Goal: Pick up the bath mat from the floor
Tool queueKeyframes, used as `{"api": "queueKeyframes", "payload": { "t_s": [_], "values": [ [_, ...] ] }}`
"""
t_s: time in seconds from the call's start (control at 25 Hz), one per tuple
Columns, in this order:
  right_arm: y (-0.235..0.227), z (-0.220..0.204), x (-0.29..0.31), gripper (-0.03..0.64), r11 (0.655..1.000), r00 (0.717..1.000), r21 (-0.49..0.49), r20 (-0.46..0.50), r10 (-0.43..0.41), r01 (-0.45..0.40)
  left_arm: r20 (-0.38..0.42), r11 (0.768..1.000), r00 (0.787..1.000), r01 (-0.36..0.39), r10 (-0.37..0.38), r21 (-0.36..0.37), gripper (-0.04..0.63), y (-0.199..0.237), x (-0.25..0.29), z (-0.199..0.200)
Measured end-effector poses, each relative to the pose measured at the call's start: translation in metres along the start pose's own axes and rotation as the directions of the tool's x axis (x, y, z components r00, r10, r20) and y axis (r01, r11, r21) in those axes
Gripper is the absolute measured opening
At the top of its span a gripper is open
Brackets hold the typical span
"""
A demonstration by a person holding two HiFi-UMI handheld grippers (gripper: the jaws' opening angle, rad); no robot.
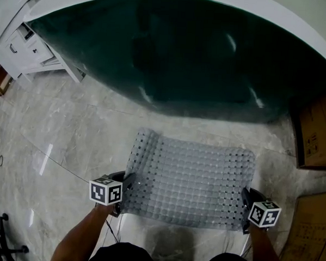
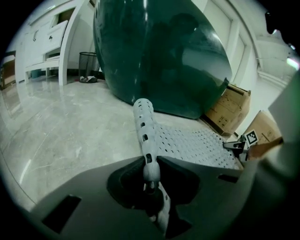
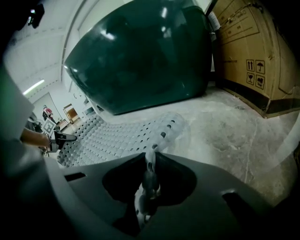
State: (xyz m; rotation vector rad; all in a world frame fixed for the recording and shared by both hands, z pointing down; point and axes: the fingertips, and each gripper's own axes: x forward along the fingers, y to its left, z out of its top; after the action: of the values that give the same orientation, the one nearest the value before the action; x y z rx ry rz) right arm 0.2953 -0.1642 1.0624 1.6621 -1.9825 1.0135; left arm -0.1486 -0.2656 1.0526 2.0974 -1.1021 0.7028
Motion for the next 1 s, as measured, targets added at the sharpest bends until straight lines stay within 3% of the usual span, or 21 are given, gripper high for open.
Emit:
{"api": "queueKeyframes", "payload": {
  "t_s": [0.52,1.0],
  "values": [
    [0.051,0.054,-0.056,0.054,0.994,0.982,-0.011,0.149,0.112,-0.112,0.140,0.998,0.989,0.052,-0.054,0.020,0.049,-0.043,-0.050,0.037],
    [0.094,0.140,-0.123,0.051,0.988,0.950,-0.027,0.273,0.155,-0.153,0.297,0.998,0.953,0.045,-0.059,0.054,0.048,-0.072,-0.137,0.113]
  ]
}}
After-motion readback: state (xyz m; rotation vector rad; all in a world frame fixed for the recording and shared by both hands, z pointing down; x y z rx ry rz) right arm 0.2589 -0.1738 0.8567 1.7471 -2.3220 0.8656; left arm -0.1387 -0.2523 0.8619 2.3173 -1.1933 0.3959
